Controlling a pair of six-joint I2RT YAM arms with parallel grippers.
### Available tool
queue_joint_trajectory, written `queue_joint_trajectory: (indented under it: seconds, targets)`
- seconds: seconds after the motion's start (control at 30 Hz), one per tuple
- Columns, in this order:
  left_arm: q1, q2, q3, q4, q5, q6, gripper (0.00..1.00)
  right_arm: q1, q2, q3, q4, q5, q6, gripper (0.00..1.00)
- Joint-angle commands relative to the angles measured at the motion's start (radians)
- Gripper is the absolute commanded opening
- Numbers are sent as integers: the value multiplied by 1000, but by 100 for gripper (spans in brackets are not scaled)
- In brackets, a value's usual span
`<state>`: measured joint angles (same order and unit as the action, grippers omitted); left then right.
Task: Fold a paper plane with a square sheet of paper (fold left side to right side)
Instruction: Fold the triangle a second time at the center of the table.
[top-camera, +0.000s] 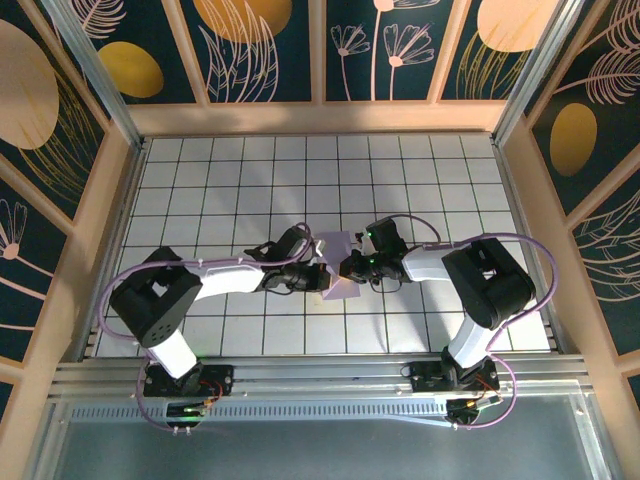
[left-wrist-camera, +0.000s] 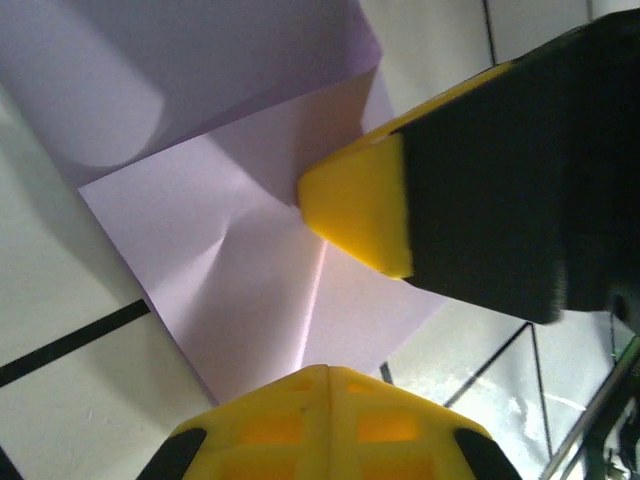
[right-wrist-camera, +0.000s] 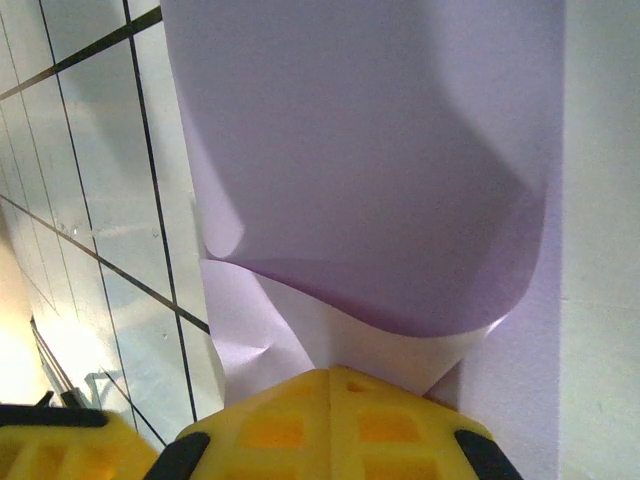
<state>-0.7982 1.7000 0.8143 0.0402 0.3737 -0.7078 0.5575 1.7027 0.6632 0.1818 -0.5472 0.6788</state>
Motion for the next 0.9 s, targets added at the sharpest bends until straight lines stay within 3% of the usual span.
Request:
queue_joint_trajectory:
  seconds: [0.0, 0.37, 0.63, 0.87]
  targets:
    - [4, 46, 25, -24, -25, 22, 0, 9, 31, -4, -82, 54, -23, 0]
    - [4, 99, 5, -28, -19, 23, 0, 12, 1, 26, -65, 29, -16, 0]
    - [4, 99, 12, -74, -66, 27, 0, 21, -90, 38, -74, 62, -17, 0]
    - [4, 95, 11, -100, -92, 31, 0, 65, -76, 19, -41, 61, 15, 0]
